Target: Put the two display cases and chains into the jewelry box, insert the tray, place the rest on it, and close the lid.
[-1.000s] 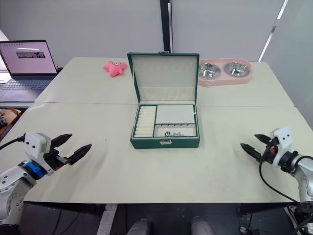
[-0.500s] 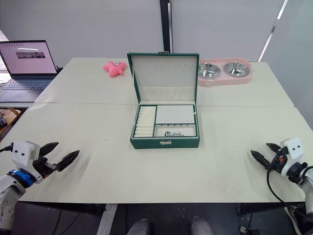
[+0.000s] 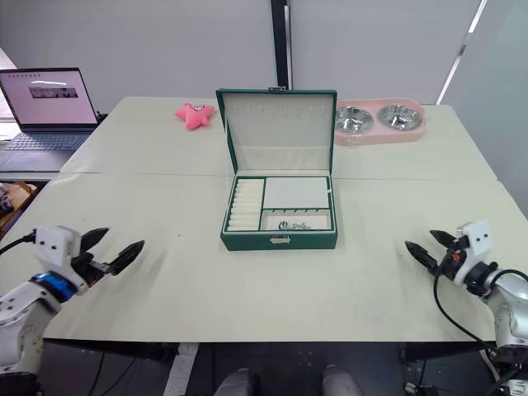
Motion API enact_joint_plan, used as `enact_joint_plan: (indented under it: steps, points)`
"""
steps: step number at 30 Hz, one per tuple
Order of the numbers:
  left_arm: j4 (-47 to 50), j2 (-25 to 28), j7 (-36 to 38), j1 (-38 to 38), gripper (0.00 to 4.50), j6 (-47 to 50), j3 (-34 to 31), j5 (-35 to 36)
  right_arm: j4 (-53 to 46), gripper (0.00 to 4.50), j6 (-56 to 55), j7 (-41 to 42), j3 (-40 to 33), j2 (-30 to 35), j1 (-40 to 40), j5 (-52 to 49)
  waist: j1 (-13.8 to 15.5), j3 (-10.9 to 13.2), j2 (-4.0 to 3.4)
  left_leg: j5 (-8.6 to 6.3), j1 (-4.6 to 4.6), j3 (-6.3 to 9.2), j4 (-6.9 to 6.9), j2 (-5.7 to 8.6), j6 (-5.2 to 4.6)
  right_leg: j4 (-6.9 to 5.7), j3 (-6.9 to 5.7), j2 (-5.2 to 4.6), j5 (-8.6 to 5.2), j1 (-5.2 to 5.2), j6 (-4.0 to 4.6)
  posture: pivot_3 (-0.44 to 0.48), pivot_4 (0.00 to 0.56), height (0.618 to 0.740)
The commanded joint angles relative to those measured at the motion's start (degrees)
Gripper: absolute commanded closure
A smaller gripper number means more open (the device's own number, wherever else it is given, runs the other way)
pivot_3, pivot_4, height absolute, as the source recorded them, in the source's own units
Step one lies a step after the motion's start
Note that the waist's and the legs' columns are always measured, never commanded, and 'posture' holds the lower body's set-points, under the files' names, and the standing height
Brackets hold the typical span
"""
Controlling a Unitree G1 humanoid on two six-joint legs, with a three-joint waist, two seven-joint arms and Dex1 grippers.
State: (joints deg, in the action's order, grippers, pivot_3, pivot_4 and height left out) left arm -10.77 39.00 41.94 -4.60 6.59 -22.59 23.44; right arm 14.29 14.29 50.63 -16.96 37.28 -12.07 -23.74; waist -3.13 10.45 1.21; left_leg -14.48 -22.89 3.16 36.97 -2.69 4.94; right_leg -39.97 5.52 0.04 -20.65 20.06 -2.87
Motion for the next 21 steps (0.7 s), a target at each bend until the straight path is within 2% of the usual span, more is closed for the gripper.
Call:
enact_joint_plan:
  steps: [1, 6, 13, 15, 21]
  points:
    - [1.6, -1.3, -0.9, -3.0, 0.58, 0.6, 2.7, -1.0, -3.0, 0.61, 0.4, -0.9, 2.1, -1.3, -3.0, 0.1, 0.0, 0.0, 0.0, 0.0, 0.0, 0.0, 0.0, 0.0, 0.0, 0.0, -0.01, 0.0, 0.0, 0.0, 0.0, 0.0, 0.15, 0.74]
    - [0.7, -5.0, -0.3, -8.8, 2.18, 3.1, 9.4, -2.6, -1.0, 2.32, 0.1, -2.9, 7.5, -5.0, -9.6, 3.1, -0.1, 0.0, 0.0, 0.01, 0.0, 0.0, 0.03, 0.0, 0.01, -0.05, 0.0, 0.01, 0.0, 0.01, 0.0, 0.0, 0.15, 0.74]
    - [-5.8, -8.7, 1.4, -17.8, 4.35, 3.1, 14.4, -4.4, 2.7, 4.01, -0.6, -3.4, 14.9, -10.8, -17.4, 7.5, -0.2, 0.0, 0.0, 0.01, -0.03, 0.01, 0.04, 0.0, 0.01, -0.05, -0.03, 0.01, 0.01, 0.06, 0.01, 0.0, 0.15, 0.74]
    - [-6.4, -9.3, 2.2, -18.8, 4.5, 3.1, 15.7, -4.8, 3.4, 4.47, -0.4, -3.0, 16.2, -12.0, -18.7, 8.1, -0.1, 0.0, 0.0, 0.01, -0.02, -0.02, 0.04, 0.01, 0.01, -0.06, -0.01, 0.01, 0.01, 0.07, 0.01, 0.0, 0.15, 0.74]
    - [-4.2, -10.5, 5.3, -19.0, 4.5, 5.7, 18.0, -3.5, 1.3, 4.49, 1.9, -0.8, 18.7, -13.6, -19.0, 7.2, -0.3, 0.0, 0.0, 0.01, -0.05, -0.01, 0.04, 0.0, 0.02, -0.06, -0.02, 0.0, 0.01, 0.11, 0.01, 0.0, 0.15, 0.74]
